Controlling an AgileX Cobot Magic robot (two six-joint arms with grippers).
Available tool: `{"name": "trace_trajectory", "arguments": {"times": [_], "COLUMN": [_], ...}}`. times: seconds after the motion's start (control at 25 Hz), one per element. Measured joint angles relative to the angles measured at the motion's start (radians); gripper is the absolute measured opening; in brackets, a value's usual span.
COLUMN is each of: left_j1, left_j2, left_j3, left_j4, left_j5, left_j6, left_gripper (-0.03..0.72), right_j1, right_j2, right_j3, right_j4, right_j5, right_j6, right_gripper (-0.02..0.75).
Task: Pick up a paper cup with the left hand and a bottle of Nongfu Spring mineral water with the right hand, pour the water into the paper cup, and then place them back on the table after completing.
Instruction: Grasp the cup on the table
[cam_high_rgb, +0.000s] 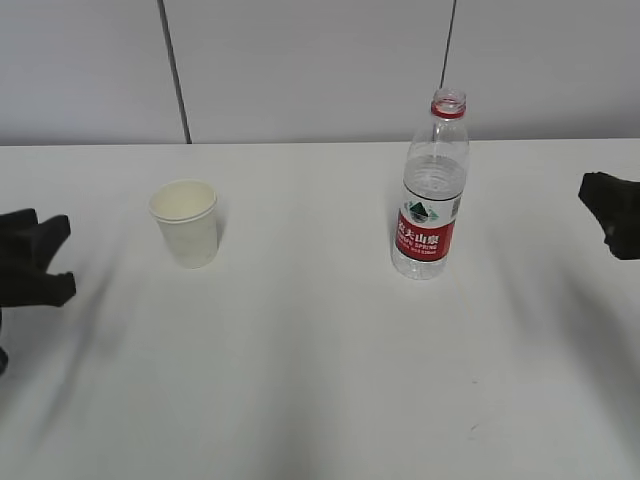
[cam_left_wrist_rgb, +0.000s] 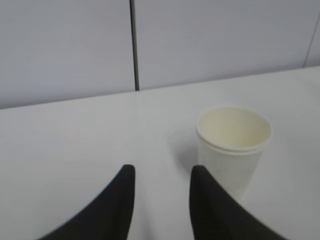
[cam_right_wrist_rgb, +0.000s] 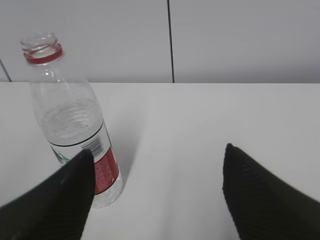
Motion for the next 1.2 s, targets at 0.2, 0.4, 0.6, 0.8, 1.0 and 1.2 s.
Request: {"name": "trace_trajectory", "arguments": {"times": [0.2,0.4,0.6,0.8,1.0,1.2], "left_j1": [0.000,0.000,0.000,-0.028,-0.096,-0.149], "left_j2": [0.105,0.145,0.195,0.273,0.378,0.464], "left_j3": [-0.001,-0.010,-0.060,-0.151,-0.277,-0.405], "left_j4": [0.065,0.121,0.151,0.159,0.098,0.052], "left_j5": [-0.006,-0.016,-0.019,-0.020,-0.020,-0.020], "left_j6": [0.000,0.000,0.000,0.000,0.000,0.000], "left_gripper": [0.239,0.246,0.391,0.576,0.599,0.599], "right_j1": [0.000,0.000,0.000,0.000,0.000,0.000], "right_j2": [0.000,0.000,0.000,0.000,0.000,0.000], "right_j3": [0.000,0.000,0.000,0.000,0.000,0.000], "right_j4": [-0.036,-0.040,-0.040,-0.040,-0.040,-0.040], "right_j5": [-0.034,-0.061,-0.080,-0.106,-0.129,-0.132], "right_j6": [0.020,0.022,0.022,0.024,0.024,0.024], "right_gripper": [0.587,0.587,0.587,0.587,0.587,0.587]}}
